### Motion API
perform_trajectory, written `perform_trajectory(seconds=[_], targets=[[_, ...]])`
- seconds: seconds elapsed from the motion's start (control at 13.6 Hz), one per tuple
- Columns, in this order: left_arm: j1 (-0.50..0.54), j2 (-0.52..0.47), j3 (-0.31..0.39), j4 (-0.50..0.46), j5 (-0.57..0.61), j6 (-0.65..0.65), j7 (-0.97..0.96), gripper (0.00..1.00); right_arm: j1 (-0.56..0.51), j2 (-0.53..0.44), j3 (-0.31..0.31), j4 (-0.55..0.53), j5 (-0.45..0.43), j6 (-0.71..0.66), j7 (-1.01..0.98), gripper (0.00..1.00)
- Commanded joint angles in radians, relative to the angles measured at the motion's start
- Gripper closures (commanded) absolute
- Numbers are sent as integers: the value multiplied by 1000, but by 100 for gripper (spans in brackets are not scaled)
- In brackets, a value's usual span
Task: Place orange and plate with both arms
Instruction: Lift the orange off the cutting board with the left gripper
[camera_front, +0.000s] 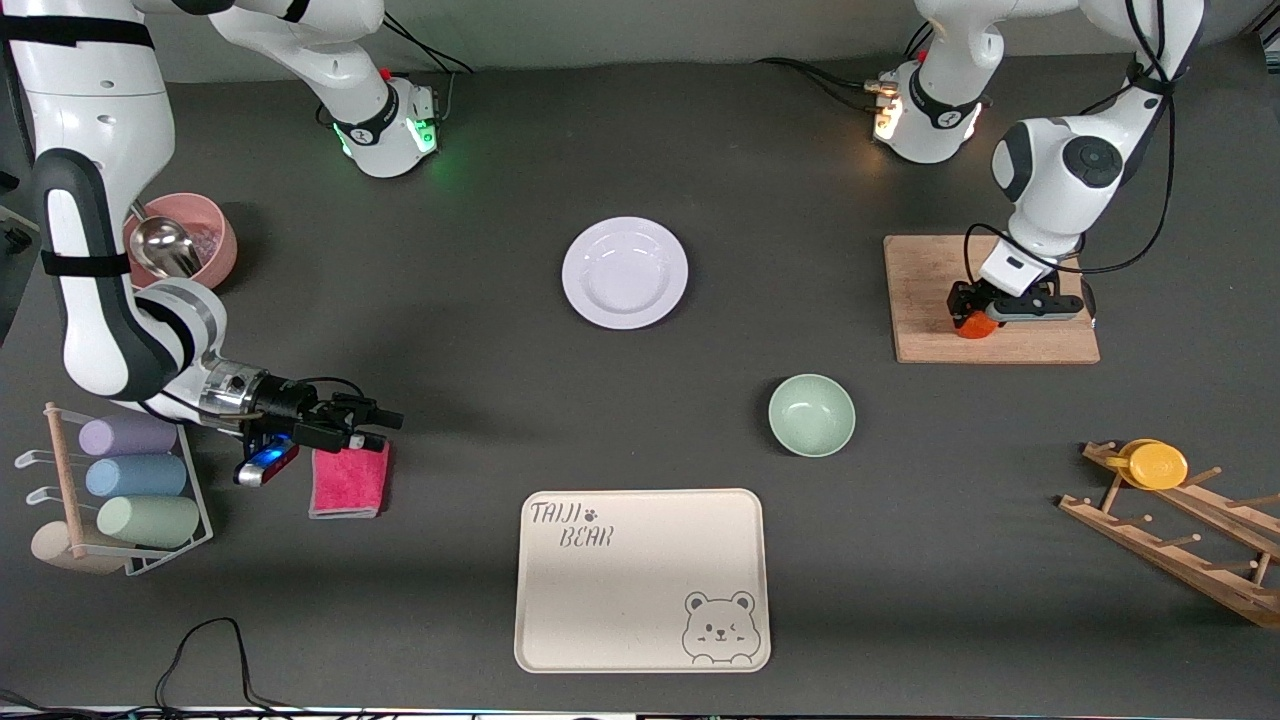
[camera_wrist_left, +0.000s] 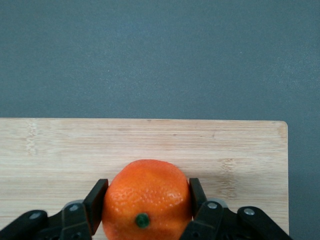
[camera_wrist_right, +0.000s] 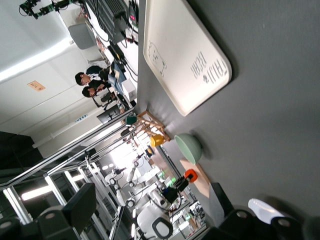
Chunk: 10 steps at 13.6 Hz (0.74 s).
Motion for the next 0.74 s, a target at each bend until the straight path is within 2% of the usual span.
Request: perform_trajectory(seconds=[0.0,0.07,0.15,0.37,0.51,0.66], targets=[[-14,-91,-9,-48,-6,-47,1,100,4,-81,0,-124,8,-50,-184,0],[-33,-128,-9,-43,-6,-98,-2,100,7,-77,2,-147,-21,-52,-328,0],[-53,-169,-11,-28,-6,-159,-16,100,9,-77,2,-170,-32,-53,-381,0],[-117,-254,-14,93,-9,-442,-91,100,12,-48,0,-188,-49,-78,-369,0],[-238,-262,-12,238,-12,-688,-267,100,8,-25,0,-158,-113,-75,-343,0],[-374,-235,-14,329,-12,-763,-461,100,4,-28,0,-142,-144,-75,-279,0]])
